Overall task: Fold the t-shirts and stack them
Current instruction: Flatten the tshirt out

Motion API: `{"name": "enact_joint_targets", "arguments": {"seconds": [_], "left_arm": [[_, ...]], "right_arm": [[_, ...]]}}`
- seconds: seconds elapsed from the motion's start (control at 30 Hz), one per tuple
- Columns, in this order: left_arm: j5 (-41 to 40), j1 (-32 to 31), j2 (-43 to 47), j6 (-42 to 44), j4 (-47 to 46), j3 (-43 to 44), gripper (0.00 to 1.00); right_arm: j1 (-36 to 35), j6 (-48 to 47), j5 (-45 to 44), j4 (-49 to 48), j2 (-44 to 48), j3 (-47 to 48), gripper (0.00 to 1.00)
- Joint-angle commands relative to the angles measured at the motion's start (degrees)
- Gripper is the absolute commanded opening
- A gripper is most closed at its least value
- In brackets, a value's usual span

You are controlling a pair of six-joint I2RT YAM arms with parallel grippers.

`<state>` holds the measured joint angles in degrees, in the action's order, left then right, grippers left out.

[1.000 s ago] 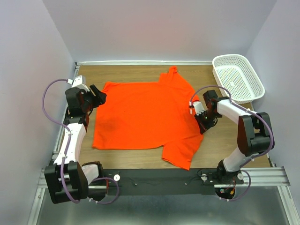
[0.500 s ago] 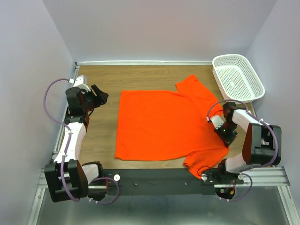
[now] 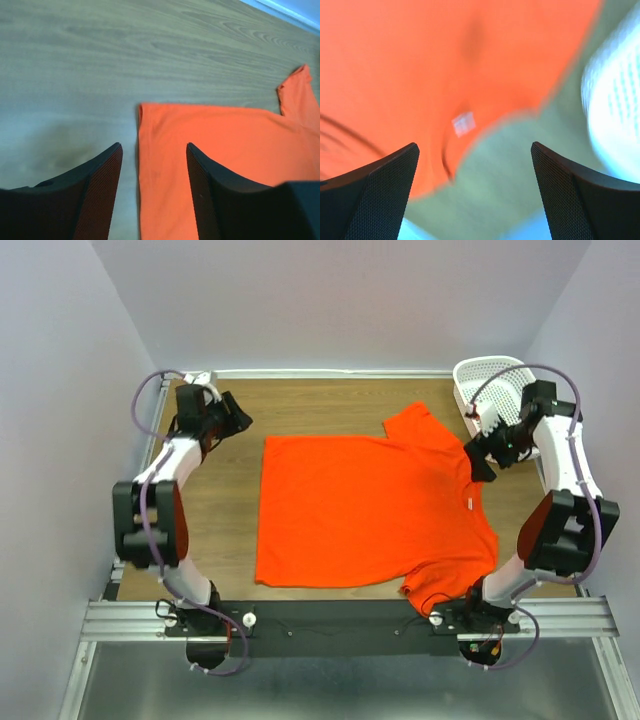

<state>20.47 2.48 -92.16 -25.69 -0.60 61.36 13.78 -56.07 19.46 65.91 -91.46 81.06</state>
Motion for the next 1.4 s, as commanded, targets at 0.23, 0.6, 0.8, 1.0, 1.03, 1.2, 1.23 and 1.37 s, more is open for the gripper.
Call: {"name": "enact_joint_targets", "arguments": {"seconds": [0.23,0.6,0.8,1.0,1.03,1.2,1.23,1.37], "left_arm": [[-0.9,-6.4,-27.2,9.0,12.7,23.2,0.54],[-6.3,-7.3,-30.1,11.3,17.7,24.8,0.48],[-6.0,-7.8,-31.2,11.5,18.0,25.8,0.39],[-2.9,-8.4,-32.7,11.6,18.4,27.8,0.27],[-2.5,-8.4,-32.7,11.8,18.4,27.7,0.24],[-1.7,-8.3,-32.2,11.9,18.5,27.4,0.00],[-1.4,-8.3,-32.0,12.1,18.5,27.3,0.00],[-2.4,-8.2,-30.7,11.9,18.4,26.4,0.00]], "right_arm": [[-7.6,22.5,39.2,-17.2,-18.1,11.3,0.89],[-8.9,37.7,30.5,-26.0,-27.1,20.9,0.86],[-9.4,38.9,27.1,-26.3,-29.0,24.2,0.86],[-11.2,44.7,19.7,-26.5,-38.1,36.2,0.84],[-11.5,46.0,18.7,-26.6,-41.3,38.1,0.83],[-12.1,53.0,11.5,-27.0,-50.8,49.6,0.81],[-12.2,54.0,11.0,-26.9,-52.1,51.0,0.80],[-12.7,55.4,5.3,-28.1,-55.8,54.9,0.78]]}}
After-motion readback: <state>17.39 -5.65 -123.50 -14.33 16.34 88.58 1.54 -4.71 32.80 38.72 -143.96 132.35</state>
